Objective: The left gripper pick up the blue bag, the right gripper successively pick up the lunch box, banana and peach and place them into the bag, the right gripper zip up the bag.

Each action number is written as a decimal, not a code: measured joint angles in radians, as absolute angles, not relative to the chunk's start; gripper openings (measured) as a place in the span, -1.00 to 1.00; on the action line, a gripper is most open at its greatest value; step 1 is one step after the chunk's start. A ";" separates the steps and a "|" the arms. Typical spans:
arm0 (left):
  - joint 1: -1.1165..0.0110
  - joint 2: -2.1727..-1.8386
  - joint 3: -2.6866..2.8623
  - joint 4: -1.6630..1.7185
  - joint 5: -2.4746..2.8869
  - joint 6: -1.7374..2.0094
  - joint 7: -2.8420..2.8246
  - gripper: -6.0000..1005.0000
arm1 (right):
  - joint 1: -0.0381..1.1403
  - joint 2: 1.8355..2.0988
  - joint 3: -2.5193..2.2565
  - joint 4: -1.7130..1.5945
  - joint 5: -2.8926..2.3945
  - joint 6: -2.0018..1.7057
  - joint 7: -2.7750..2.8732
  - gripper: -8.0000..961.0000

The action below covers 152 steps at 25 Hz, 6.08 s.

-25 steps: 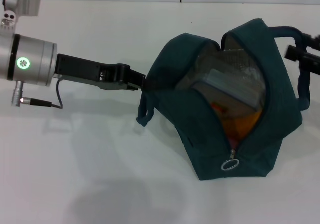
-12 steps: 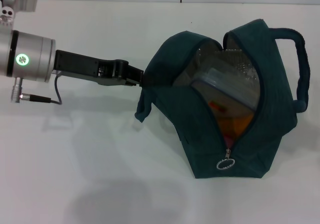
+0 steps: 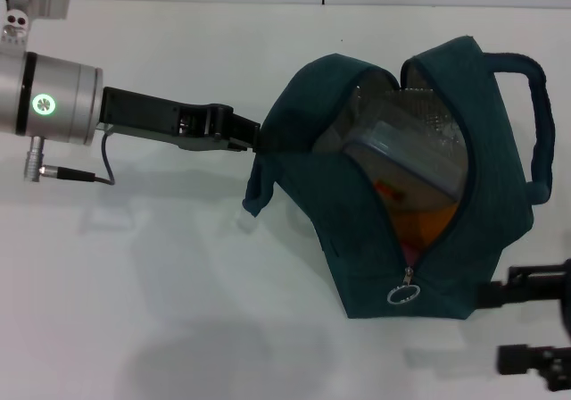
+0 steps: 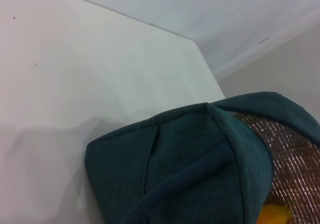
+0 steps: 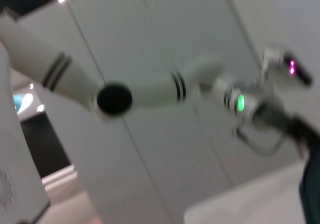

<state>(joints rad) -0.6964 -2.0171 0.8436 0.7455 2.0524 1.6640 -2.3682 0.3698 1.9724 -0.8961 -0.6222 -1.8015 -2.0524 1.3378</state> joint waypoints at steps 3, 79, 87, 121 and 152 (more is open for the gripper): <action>-0.696 -2.018 0.844 0.745 2.051 1.664 -2.370 -0.90 | 0.391 1.986 -0.906 -0.599 -1.866 -1.979 1.344 0.30; -0.695 -2.025 0.848 0.746 2.049 1.672 -2.368 -0.90 | 0.520 2.022 -1.116 -0.439 -1.815 -1.545 1.391 -0.43; -0.693 -2.024 0.848 0.746 2.049 1.675 -2.372 -0.90 | 0.496 1.988 -1.118 -0.450 -1.820 -1.600 1.398 -0.43; -0.737 -2.024 0.851 0.744 2.017 1.688 -2.385 -0.90 | 0.538 2.016 -1.142 -0.465 -1.810 -1.560 1.369 -0.03; -0.705 -2.029 0.851 0.744 2.019 1.689 -2.379 -0.90 | 0.526 2.022 -1.224 -0.444 -1.732 -1.527 1.315 -0.04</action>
